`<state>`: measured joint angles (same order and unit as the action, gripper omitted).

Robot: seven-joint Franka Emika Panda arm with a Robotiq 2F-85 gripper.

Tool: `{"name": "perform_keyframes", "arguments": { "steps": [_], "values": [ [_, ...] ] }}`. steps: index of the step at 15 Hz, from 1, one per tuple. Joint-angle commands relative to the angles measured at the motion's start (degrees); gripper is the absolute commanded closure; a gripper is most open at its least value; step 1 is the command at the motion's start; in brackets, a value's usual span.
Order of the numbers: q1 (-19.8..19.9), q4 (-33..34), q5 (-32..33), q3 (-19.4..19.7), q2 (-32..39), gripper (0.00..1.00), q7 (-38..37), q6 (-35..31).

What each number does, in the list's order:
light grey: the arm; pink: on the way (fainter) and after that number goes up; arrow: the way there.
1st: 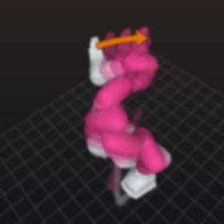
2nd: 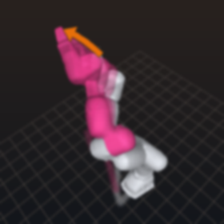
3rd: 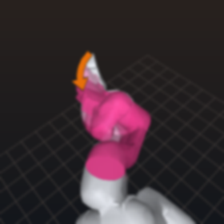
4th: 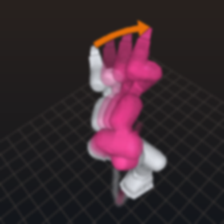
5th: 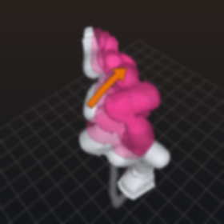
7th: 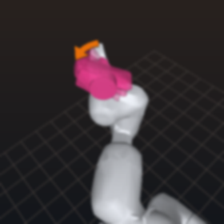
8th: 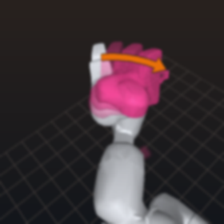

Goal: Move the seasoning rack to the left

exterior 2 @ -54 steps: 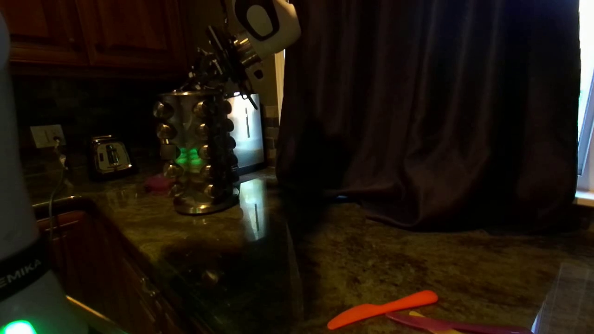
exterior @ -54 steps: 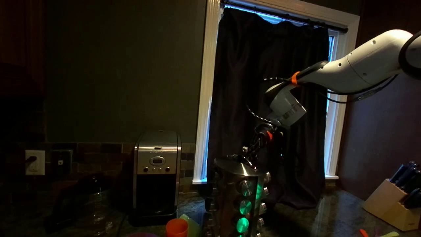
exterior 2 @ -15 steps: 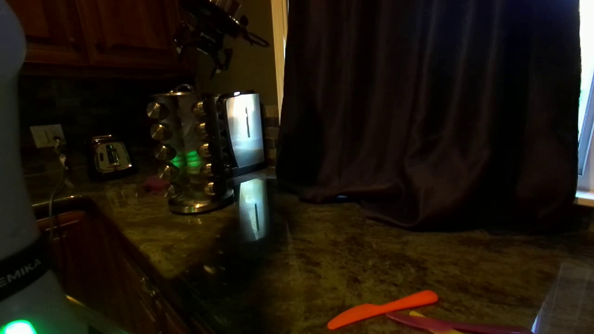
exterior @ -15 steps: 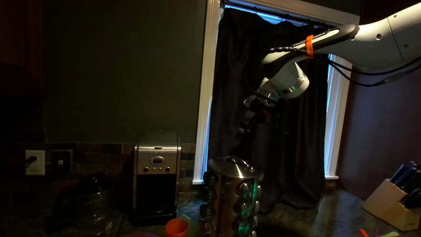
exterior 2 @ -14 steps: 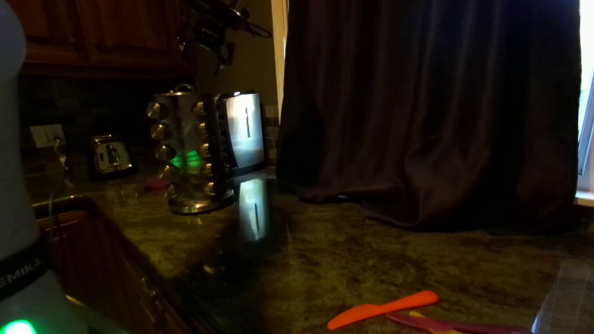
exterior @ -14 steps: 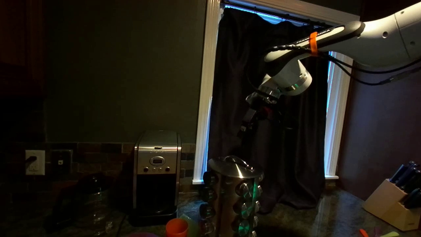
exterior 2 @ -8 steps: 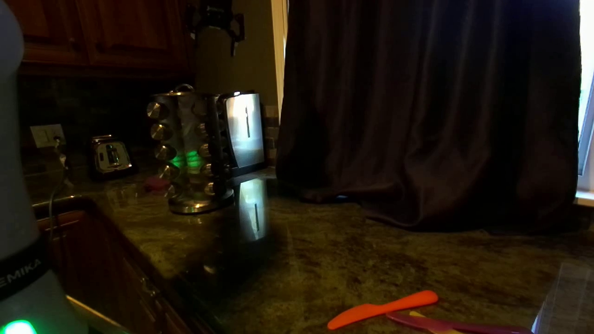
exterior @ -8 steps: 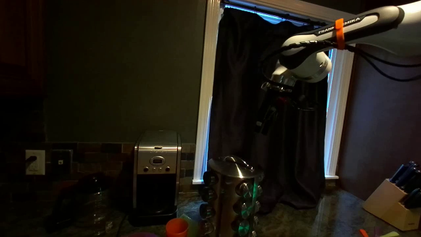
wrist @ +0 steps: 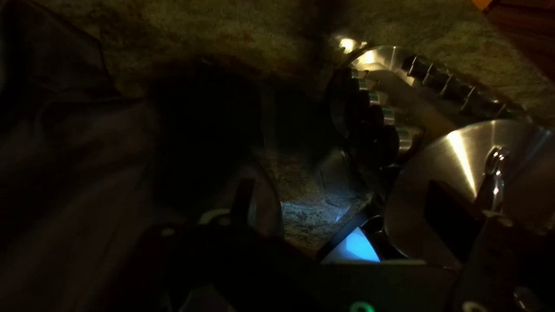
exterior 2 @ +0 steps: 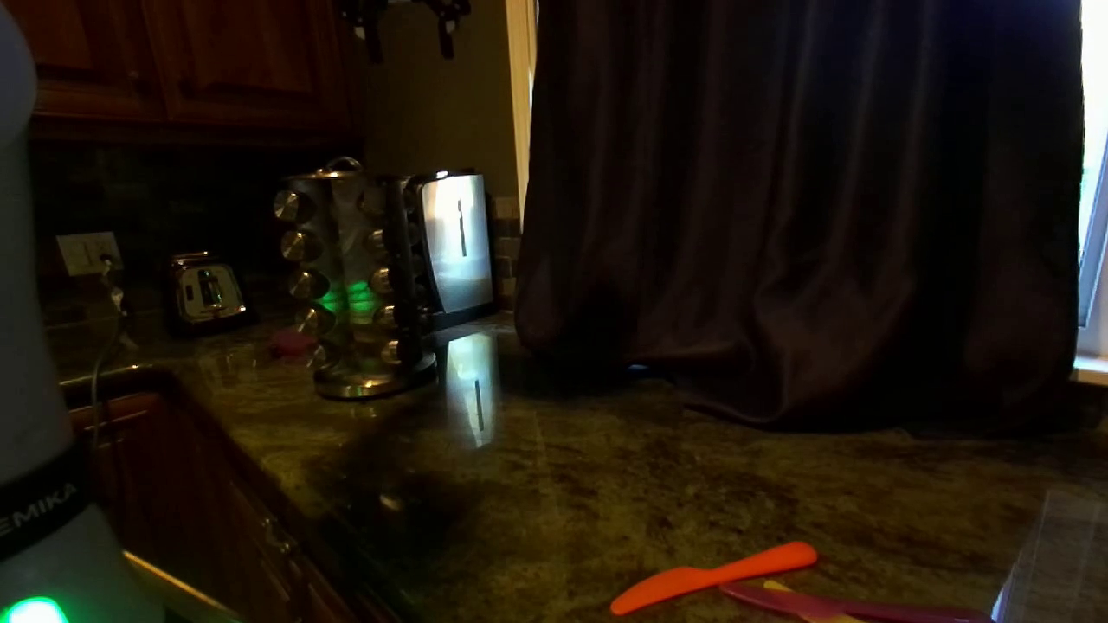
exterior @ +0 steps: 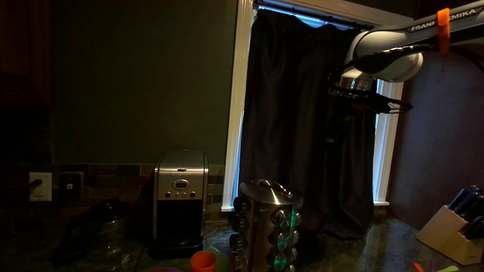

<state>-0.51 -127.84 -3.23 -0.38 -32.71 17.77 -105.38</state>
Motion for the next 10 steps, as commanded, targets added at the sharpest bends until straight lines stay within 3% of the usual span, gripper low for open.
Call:
{"name": "perform_keyframes", "arguments": {
  "steps": [1, 4, 10],
  "values": [
    [-1.46, -0.58, 0.76, 1.54, -1.82, 0.0, -0.66, 1.84],
    [-1.43, -2.34, 0.8, 2.28, -5.87, 0.0, -0.71, 3.6],
    [-1.45, -3.05, 0.81, 2.29, -6.16, 0.0, -0.72, 3.6]
  ]
}}
